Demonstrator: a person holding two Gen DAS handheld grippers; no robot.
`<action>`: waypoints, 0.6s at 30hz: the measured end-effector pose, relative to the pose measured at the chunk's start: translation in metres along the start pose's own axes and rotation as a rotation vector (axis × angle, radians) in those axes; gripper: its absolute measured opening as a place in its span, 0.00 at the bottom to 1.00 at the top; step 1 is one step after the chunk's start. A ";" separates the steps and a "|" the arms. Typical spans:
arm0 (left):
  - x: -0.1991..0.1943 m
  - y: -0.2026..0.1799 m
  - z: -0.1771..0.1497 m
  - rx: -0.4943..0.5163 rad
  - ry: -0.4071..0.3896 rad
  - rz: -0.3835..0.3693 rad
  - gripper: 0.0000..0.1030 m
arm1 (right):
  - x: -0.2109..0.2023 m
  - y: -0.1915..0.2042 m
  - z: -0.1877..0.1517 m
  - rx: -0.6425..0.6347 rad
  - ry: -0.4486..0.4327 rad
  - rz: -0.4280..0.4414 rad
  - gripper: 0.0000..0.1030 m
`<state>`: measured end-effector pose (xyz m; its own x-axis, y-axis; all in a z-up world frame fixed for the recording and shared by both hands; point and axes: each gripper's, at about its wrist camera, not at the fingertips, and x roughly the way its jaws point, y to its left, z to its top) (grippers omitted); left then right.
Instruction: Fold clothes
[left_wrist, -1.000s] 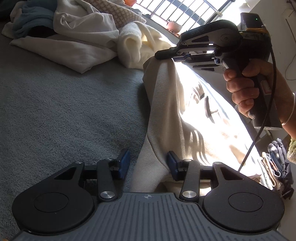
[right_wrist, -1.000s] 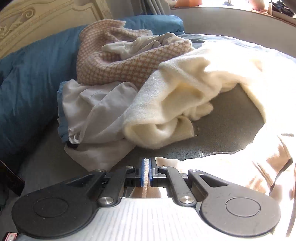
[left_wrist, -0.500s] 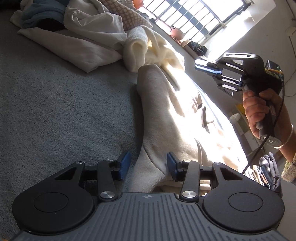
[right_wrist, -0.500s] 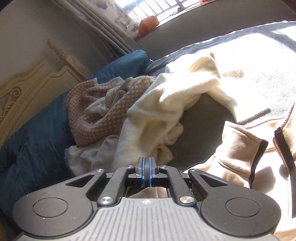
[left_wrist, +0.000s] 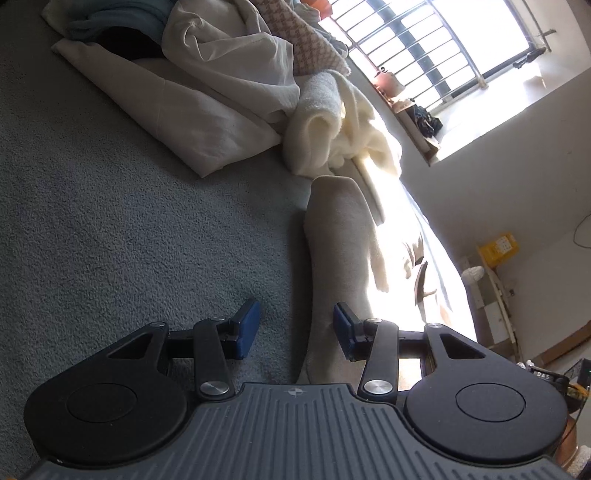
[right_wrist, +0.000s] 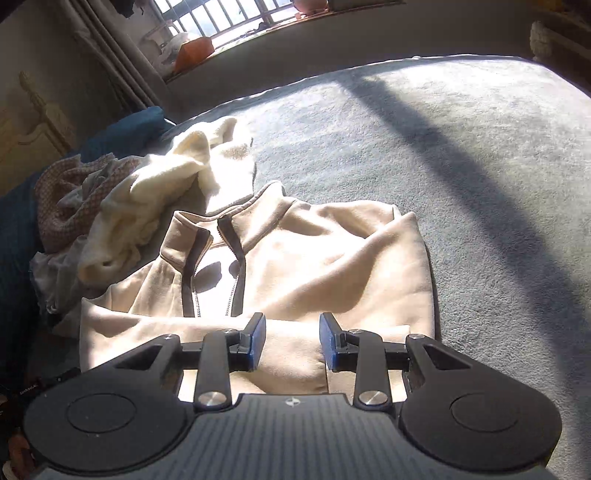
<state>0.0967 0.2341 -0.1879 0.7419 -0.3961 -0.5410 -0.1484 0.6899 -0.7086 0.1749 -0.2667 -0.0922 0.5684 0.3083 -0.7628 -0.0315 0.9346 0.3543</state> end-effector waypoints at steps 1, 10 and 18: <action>0.003 -0.003 0.003 0.007 0.002 0.009 0.43 | 0.002 -0.009 -0.004 0.020 0.003 -0.009 0.34; 0.037 -0.027 0.022 0.052 0.000 0.113 0.43 | 0.011 -0.035 -0.011 -0.050 -0.052 -0.043 0.46; 0.039 -0.033 0.019 0.092 -0.003 0.151 0.43 | 0.041 0.012 -0.007 -0.520 0.022 0.020 0.58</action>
<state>0.1428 0.2075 -0.1774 0.7177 -0.2823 -0.6366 -0.1975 0.7941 -0.5748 0.1915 -0.2415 -0.1227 0.5462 0.3257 -0.7717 -0.4501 0.8911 0.0575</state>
